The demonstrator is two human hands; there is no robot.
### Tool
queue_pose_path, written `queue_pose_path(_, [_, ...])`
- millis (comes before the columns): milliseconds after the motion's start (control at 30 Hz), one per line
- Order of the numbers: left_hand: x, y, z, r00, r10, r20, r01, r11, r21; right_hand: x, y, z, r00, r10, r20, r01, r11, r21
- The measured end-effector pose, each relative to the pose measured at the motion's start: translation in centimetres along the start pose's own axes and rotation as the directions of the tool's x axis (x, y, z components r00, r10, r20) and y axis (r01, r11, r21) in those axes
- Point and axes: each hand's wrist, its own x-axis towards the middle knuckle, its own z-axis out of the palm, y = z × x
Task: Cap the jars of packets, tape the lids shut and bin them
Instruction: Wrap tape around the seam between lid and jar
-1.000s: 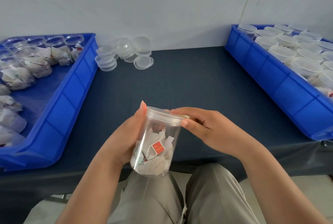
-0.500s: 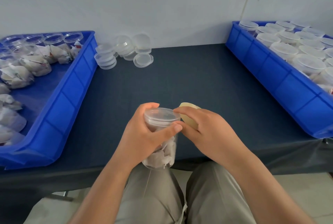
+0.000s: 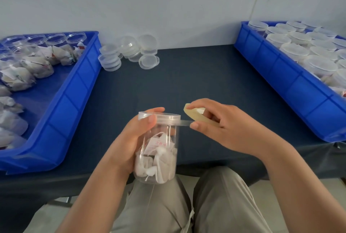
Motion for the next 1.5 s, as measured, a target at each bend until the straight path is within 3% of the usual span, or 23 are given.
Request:
queue_pose_path(167, [0.3, -0.6, 0.5, 0.973, 0.062, 0.224, -0.043, 0.995, -0.089, 0.8, -0.5, 0.4, 0.998, -0.009, 0.065, 0.003, 0.996, 0.087])
queue_pose_path(300, [0.9, -0.5, 0.3, 0.879, 0.145, 0.455, -0.141, 0.989, -0.044, 0.9, -0.8, 0.5, 0.990, -0.056, 0.127, 0.038, 0.989, 0.145])
queue_pose_path(367, [1.1, -0.1, -0.2, 0.905, 0.119, 0.408, -0.167, 0.982, 0.086, 0.8, -0.8, 0.5, 0.989, -0.059, 0.136, 0.037, 0.987, 0.159])
queue_pose_path(500, [1.1, 0.5, -0.9, 0.970, 0.191, 0.151, -0.224, 0.943, 0.247, 0.7, -0.4, 0.9, 0.997, -0.014, 0.072, 0.003, 0.988, 0.155])
queue_pose_path(567, [0.5, 0.6, -0.7, 0.967, 0.208, 0.144, -0.245, 0.910, 0.334, 0.7, -0.4, 1.2, 0.999, -0.009, 0.035, 0.003, 0.988, 0.151])
queue_pose_path(633, [0.1, 0.4, 0.1, 0.966, 0.200, 0.166, -0.257, 0.833, 0.490, 0.6, -0.5, 1.6, 0.999, -0.024, 0.024, 0.020, 0.991, 0.132])
queue_pose_path(733, [0.1, 0.1, 1.3, 0.941, 0.338, 0.000, -0.251, 0.698, 0.671, 0.6, -0.8, 2.7, 0.999, -0.053, 0.000, 0.053, 0.996, 0.066])
queue_pose_path(800, [0.1, -0.3, 1.5, 0.910, 0.413, -0.035, -0.281, 0.676, 0.681, 0.5, -1.0, 3.3, 0.998, -0.053, -0.040, 0.054, 0.998, 0.026])
queue_pose_path(933, [0.1, -0.7, 1.8, 0.905, 0.425, -0.032, -0.295, 0.678, 0.673, 0.5, -0.9, 4.0, 0.992, -0.058, -0.112, 0.061, 0.998, 0.021])
queue_pose_path(1100, [0.1, -0.3, 1.6, 0.875, 0.481, -0.059, -0.305, 0.642, 0.704, 0.5, -0.4, 3.9, 0.998, -0.006, -0.063, 0.011, 0.997, 0.081])
queue_pose_path(1200, [0.2, -0.1, 1.4, 0.860, 0.499, -0.110, -0.281, 0.642, 0.713, 0.0, -0.1, 3.4, 0.997, -0.078, -0.006, 0.078, 0.994, 0.080])
queue_pose_path(1300, [0.1, -0.1, 1.1, 0.851, 0.513, -0.109, -0.295, 0.640, 0.710, -0.1, -0.4, 3.3, 0.985, -0.172, 0.023, 0.171, 0.985, 0.022])
queue_pose_path(1500, [-0.2, -0.7, 1.5, 0.838, 0.541, -0.076, -0.292, 0.561, 0.774, 0.0, -0.5, 4.2, 0.988, -0.113, -0.104, 0.089, 0.972, -0.218])
